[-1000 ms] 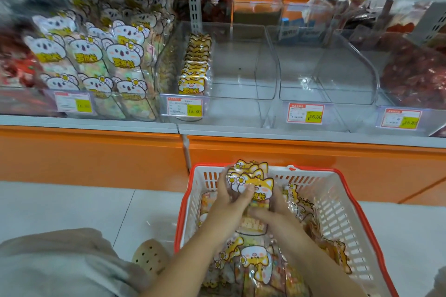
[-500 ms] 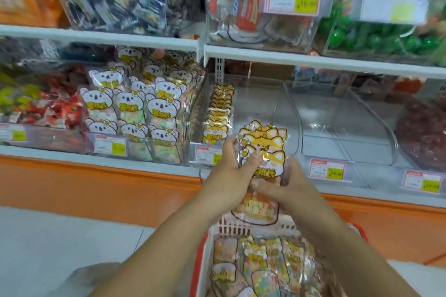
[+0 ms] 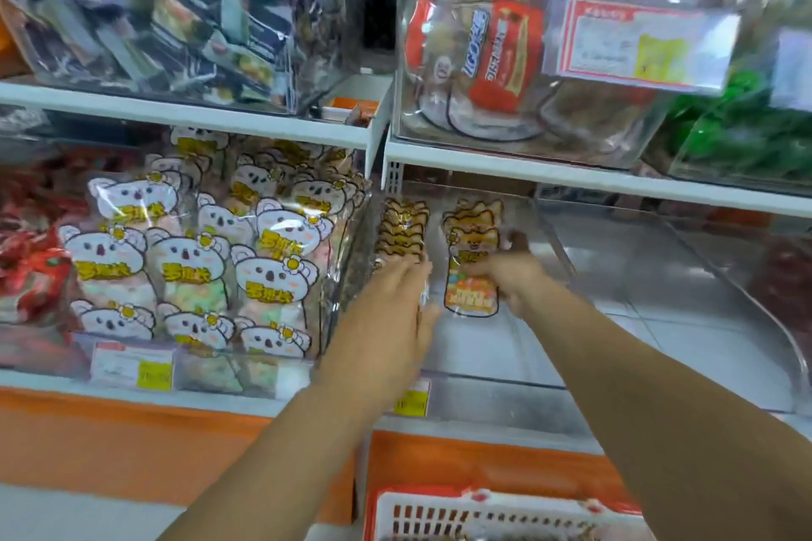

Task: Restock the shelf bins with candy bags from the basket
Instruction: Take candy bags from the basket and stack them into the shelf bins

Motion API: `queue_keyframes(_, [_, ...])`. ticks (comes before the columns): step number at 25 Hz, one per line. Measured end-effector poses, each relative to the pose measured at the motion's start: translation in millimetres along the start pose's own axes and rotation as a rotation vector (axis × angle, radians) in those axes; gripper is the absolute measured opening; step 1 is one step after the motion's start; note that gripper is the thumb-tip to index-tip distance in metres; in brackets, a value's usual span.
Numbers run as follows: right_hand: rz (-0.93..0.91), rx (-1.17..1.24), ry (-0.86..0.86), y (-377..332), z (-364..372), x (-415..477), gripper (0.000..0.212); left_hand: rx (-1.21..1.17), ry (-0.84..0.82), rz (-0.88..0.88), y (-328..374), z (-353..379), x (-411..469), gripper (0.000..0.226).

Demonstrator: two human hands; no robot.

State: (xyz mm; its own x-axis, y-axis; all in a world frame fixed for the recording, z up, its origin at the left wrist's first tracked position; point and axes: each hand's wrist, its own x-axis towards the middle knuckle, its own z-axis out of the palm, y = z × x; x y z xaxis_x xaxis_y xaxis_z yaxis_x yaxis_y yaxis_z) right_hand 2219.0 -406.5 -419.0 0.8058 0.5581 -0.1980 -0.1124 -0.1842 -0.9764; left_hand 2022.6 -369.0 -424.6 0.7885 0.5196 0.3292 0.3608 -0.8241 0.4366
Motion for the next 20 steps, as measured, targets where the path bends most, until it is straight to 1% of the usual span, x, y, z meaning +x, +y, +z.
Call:
queue_keyframes(2, [0.013,0.059,-0.034,11,8,25,0.071,0.132,0.123,0.133,-1,-6,-10,0.049])
queue_keyframes(4, [0.040,0.056,-0.062,20,13,43,0.078,0.237,0.214,0.181,-5,-10,-12,0.046])
queue_keyframes(6, [0.061,0.068,-0.045,25,19,49,0.089,0.330,0.216,0.163,-16,-9,-11,0.048])
queue_keyframes(8, [0.087,0.096,0.054,27,19,52,0.105,0.392,0.184,0.156,-26,-5,-14,0.050])
queue_keyframes(9, [0.092,0.106,0.092,27,18,53,0.107,0.410,0.169,0.146,-28,-3,-16,0.049])
queue_keyframes(10, [0.100,0.103,0.090,28,17,53,0.105,0.422,0.161,0.134,-29,-1,-17,0.048])
queue_keyframes(12, [0.097,-0.008,0.020,29,18,47,0.094,0.431,0.169,0.124,-29,1,-17,0.047])
queue_keyframes(13, [0.095,-0.052,0.000,31,18,47,0.093,0.429,0.181,0.127,-30,2,-17,0.046])
queue_keyframes(17, [0.128,-0.133,0.006,23,19,43,0.112,0.415,0.201,0.123,-30,3,-16,0.046])
queue_keyframes(19, [0.147,-0.240,0.007,7,17,30,0.111,0.412,0.194,0.122,-29,2,-16,0.047])
queue_keyframes(20, [0.107,-0.295,0.009,0,13,14,0.106,0.412,0.193,0.124,-27,1,-17,0.048])
